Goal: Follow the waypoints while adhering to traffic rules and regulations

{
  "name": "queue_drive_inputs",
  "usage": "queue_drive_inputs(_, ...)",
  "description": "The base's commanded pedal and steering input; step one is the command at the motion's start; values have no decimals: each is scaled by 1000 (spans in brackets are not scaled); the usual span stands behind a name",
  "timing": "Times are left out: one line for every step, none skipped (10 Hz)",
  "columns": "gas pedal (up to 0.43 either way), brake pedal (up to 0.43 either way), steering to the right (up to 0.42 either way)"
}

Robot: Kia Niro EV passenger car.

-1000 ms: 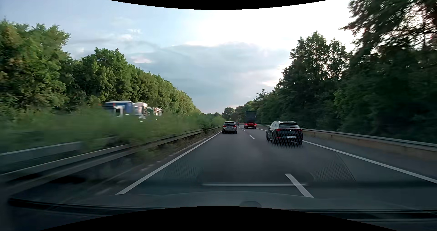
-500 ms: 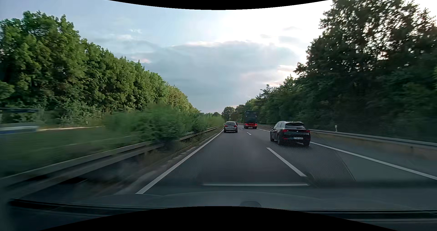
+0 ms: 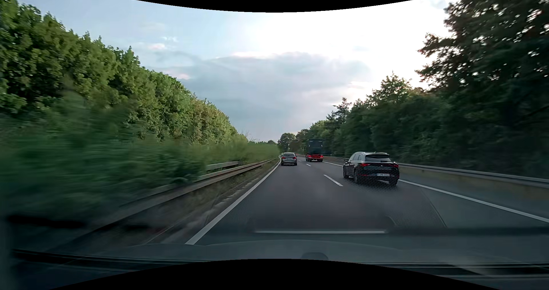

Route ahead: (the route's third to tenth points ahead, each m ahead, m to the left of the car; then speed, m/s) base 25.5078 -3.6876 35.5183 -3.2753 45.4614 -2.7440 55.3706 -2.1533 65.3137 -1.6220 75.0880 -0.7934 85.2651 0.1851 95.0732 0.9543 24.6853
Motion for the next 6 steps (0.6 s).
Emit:
queue_drive_inputs(358, 0, -1)
queue_drive_inputs(358, 0, -1)
queue_drive_inputs(358, 0, -1)
queue_drive_inputs(358, 0, -1)
queue_drive_inputs(350, 0, -2)
queue_drive_inputs(350, 0, -3)
